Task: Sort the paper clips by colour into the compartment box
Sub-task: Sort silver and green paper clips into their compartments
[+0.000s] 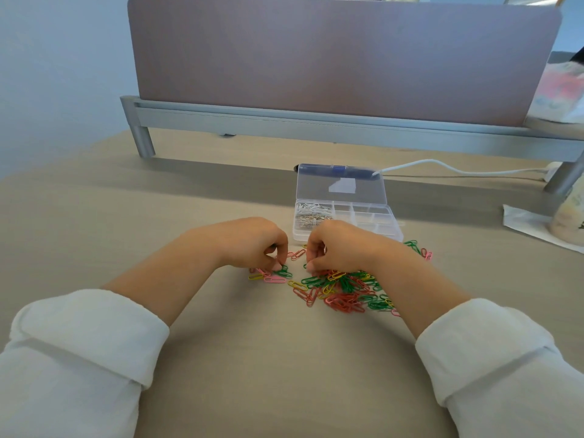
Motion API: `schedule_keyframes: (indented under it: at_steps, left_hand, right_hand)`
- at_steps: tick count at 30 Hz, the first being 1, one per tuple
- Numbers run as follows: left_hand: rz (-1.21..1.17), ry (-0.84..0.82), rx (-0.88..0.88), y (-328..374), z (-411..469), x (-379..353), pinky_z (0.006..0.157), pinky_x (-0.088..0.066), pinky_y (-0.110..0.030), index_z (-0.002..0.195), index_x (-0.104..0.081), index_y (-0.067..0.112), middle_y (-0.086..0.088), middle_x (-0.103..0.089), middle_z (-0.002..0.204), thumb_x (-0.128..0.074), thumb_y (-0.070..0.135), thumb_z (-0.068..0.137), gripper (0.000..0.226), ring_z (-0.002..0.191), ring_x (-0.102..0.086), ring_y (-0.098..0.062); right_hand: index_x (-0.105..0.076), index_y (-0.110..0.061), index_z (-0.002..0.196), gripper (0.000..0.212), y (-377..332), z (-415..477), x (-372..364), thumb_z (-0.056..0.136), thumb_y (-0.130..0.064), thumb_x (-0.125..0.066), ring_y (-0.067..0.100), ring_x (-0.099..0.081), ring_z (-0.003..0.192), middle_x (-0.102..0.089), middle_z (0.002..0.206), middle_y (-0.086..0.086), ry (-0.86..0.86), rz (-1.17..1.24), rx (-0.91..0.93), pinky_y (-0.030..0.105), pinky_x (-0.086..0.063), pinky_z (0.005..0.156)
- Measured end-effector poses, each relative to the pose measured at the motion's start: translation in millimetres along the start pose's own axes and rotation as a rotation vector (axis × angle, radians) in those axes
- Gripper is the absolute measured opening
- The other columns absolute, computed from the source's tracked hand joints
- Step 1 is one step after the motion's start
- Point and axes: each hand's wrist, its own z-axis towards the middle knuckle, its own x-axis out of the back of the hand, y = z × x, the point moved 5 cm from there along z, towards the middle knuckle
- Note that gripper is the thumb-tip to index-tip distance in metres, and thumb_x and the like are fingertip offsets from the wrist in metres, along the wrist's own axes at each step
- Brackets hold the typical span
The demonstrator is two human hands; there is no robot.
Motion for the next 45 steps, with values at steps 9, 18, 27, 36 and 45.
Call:
schedule_keyframes:
  at_steps: [9, 18, 27, 36, 45]
  left_hand:
    - [-0.085, 0.048, 0.032, -4, 1, 2, 0.056, -0.031, -0.007, 0.096, -0.056, 0.017, 0.01, -0.048, 0.084, -0.053, 0.021, 0.09, 0.008, 0.068, -0.042, -0.003]
    - [-0.248, 0.015, 0.072, 2, 1, -1, 0.069, -0.04, -0.022, 0.117, -0.045, 0.019, 0.007, -0.048, 0.086, -0.035, 0.011, 0.096, 0.024, 0.081, -0.047, -0.015]
    - [-0.358, 0.0, 0.089, 7, 2, -4, 0.064, -0.045, -0.03, 0.082, -0.047, 0.018, 0.003, -0.051, 0.077, -0.03, -0.002, 0.09, 0.028, 0.065, -0.046, -0.012]
    - [-0.068, 0.094, 0.097, 8, -1, 4, 0.053, -0.03, -0.021, 0.078, -0.052, 0.022, 0.009, -0.043, 0.067, -0.054, 0.037, 0.088, 0.018, 0.062, -0.04, -0.005]
    - [-0.055, -0.028, 0.072, 5, 0, -6, 0.055, -0.031, -0.013, 0.097, -0.06, 0.018, 0.014, -0.043, 0.07, -0.056, 0.027, 0.09, 0.013, 0.072, -0.044, -0.011]
  right_hand:
    - [-0.063, -0.017, 0.1, 0.015, 4, 0, 1, 0.086, -0.012, -0.06, 0.01, -0.047, 0.073, -0.047, 0.074, -0.012, 0.026, 0.069, -0.008, 0.017, -0.037, 0.061]
    - [-0.057, -0.023, 0.076, 0.033, 11, -5, 12, 0.086, 0.003, -0.041, 0.013, -0.055, 0.078, -0.058, 0.077, -0.007, -0.005, 0.184, -0.058, 0.019, -0.044, 0.064]
    - [-0.067, -0.025, 0.085, 0.019, 11, -15, 10, 0.082, -0.008, -0.058, 0.006, -0.039, 0.057, -0.04, 0.062, -0.01, -0.082, 0.063, -0.04, 0.019, -0.032, 0.056]
    - [-0.066, -0.014, 0.089, 0.013, 17, -15, 12, 0.084, -0.01, -0.055, 0.003, -0.043, 0.061, -0.046, 0.066, -0.011, -0.057, 0.013, -0.111, 0.017, -0.033, 0.054]
    - [-0.059, -0.022, 0.078, 0.01, 21, -9, 6, 0.084, -0.016, -0.064, 0.005, -0.046, 0.068, -0.049, 0.073, -0.012, -0.08, -0.009, -0.084, 0.018, -0.035, 0.057]
